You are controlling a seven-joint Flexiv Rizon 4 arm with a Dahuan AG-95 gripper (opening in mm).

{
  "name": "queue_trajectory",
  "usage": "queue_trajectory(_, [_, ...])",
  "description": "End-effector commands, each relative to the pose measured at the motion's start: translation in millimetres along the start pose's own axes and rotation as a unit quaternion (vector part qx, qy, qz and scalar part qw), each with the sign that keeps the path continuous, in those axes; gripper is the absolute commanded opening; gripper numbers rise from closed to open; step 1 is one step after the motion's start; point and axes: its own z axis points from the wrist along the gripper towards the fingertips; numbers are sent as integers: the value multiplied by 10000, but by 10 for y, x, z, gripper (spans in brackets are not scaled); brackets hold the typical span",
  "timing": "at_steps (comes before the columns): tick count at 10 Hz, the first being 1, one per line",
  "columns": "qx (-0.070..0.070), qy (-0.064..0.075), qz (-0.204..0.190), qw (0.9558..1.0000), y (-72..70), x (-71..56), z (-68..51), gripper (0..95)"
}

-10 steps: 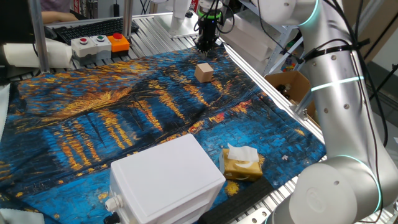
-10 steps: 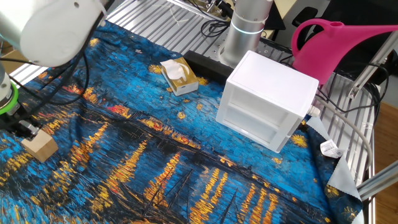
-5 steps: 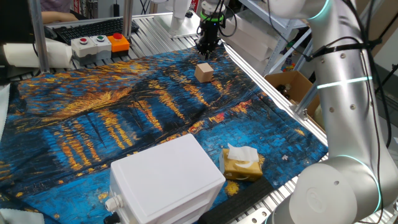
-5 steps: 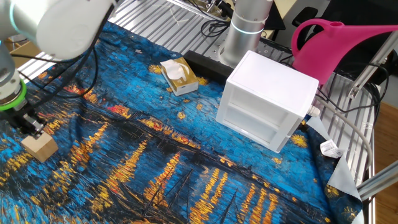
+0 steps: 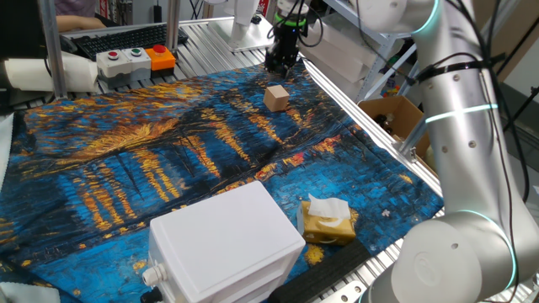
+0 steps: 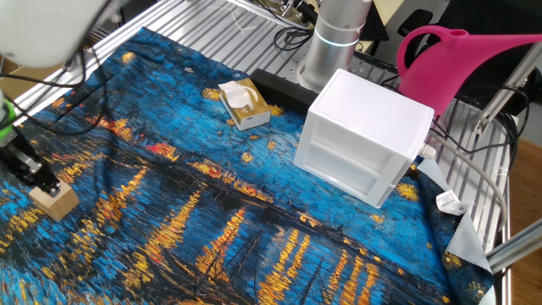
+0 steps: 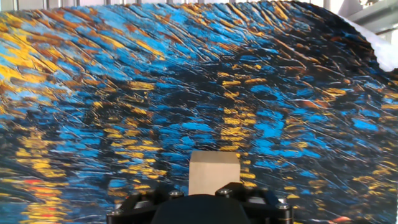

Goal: Pick up the small block on the left and move it to the right

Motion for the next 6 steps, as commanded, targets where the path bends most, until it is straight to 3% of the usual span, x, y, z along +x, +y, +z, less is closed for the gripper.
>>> queue_trajectory(1, [63, -66, 6, 10000, 39, 40, 31, 950])
queue_trajectory(6, [105, -49, -35, 9999, 56, 22, 144, 950])
